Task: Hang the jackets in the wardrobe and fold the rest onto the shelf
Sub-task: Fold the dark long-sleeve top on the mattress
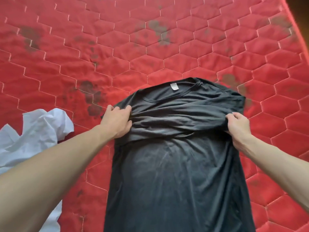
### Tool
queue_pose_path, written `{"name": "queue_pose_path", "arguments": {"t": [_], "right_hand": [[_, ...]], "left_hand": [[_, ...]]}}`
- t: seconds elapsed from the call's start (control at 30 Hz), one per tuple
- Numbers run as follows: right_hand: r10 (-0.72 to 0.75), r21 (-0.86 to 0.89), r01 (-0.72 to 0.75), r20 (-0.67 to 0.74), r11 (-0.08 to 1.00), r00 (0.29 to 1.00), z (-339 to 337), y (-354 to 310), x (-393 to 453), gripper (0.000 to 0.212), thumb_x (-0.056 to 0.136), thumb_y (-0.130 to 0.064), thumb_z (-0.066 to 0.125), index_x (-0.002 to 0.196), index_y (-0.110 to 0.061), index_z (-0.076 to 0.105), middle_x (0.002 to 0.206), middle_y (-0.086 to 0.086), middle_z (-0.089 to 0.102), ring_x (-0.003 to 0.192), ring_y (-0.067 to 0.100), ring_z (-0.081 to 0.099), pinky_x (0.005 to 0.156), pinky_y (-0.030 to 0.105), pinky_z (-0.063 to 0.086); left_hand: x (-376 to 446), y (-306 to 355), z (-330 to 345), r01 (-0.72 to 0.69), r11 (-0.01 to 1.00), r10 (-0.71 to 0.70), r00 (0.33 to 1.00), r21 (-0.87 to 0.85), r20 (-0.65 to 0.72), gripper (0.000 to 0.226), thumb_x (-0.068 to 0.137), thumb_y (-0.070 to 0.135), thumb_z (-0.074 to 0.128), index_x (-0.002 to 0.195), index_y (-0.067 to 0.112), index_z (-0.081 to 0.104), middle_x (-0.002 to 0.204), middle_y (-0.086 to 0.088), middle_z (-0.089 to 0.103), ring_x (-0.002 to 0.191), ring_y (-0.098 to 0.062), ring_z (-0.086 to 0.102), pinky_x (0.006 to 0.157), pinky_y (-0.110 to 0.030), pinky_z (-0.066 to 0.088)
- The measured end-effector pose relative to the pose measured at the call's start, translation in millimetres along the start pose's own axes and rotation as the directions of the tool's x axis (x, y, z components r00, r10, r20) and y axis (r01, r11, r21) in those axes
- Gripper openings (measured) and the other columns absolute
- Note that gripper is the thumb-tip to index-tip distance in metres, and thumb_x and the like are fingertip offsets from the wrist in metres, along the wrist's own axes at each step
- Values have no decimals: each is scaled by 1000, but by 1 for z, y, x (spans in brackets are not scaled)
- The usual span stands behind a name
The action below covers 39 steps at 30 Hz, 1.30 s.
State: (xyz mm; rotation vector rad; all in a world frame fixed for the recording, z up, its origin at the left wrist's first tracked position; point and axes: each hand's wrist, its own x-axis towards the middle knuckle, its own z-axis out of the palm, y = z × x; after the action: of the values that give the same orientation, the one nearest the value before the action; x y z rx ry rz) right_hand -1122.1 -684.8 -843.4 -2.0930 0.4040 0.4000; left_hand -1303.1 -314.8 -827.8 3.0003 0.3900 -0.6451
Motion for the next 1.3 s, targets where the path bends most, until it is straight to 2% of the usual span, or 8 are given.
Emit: {"name": "queue_pose_path", "arguments": {"t": [0.13, 0.27, 0.43, 0.63, 0.77, 0.87, 1.0, 1.3], "right_hand": [[-332, -112, 322, -94, 940, 938, -12, -7, -3, 11, 102, -30, 57, 102, -21, 63, 95, -1, 67, 90, 15, 59, 80, 29, 47], [-305, -251, 273, -99, 929, 947, -16, -5, -1, 19, 104, -28, 57, 110, -11, 65, 106, 10, 72, 104, 30, 65, 92, 41, 46], [-243, -480, 205, -19, 853, 970, -10, 0, -2, 28, 101, -23, 59, 125, -9, 60, 123, 19, 66, 117, 41, 58, 97, 47, 43], [-541, -631, 508, 162, 586, 825, 23, -25, 8, 39, 104, -23, 55, 142, -14, 55, 144, 11, 53, 132, 36, 45, 107, 51, 38], [-571, -614, 645, 355, 455, 740, 55, -63, 34, 46, 104, -12, 52, 149, -17, 51, 157, 9, 45, 147, 32, 33, 118, 50, 31], [-462, -645, 607, 408, 465, 787, 72, -94, 57, 58, 98, -8, 55, 153, -23, 46, 153, 12, 47, 143, 35, 36, 117, 48, 31], [-495, -707, 609, 409, 359, 767, 83, -112, 74, 26, 100, -26, 64, 125, -23, 66, 122, 12, 63, 121, 35, 49, 101, 45, 37], [-336, -650, 335, 128, 682, 933, 96, -109, 91, 19, 100, -35, 60, 113, -23, 66, 125, 8, 68, 128, 35, 46, 104, 44, 35]], "left_hand": [[4, -17, -8, -139, 989, 145, 973, 41, -180, 18, 101, 31, 57, 109, 15, 53, 86, -14, 65, 95, -36, 59, 102, -48, 33], [5, -42, -11, -180, 976, 209, 933, 123, -294, 22, 100, 30, 65, 91, 11, 60, 68, -15, 62, 82, -36, 65, 98, -51, 41], [4, -57, -1, -139, 961, 185, 965, 237, -185, 46, 110, 38, 31, 88, 15, 64, 66, -15, 69, 85, -36, 67, 101, -50, 39], [22, -50, 0, 130, 963, -69, 966, 237, -249, 34, 105, 37, 51, 98, 4, 58, 81, -26, 71, 87, -43, 64, 89, -52, 41], [52, -33, -3, 159, 986, -166, 963, -47, -214, 45, 103, 49, 52, 118, 7, 57, 115, -21, 60, 108, -42, 56, 89, -53, 44], [73, -14, -12, 73, 949, -121, 983, -307, -141, 40, 100, 45, 61, 119, 10, 55, 116, -16, 61, 111, -40, 55, 95, -53, 46], [90, -1, -15, 29, 908, -106, 981, -419, -162, 19, 103, 27, 57, 111, 10, 57, 113, -18, 67, 111, -41, 59, 94, -51, 47], [129, -12, -35, 202, 763, -337, 935, -614, -110, 13, 105, 27, 47, 110, 16, 53, 116, -19, 68, 110, -46, 60, 93, -48, 47]]}}
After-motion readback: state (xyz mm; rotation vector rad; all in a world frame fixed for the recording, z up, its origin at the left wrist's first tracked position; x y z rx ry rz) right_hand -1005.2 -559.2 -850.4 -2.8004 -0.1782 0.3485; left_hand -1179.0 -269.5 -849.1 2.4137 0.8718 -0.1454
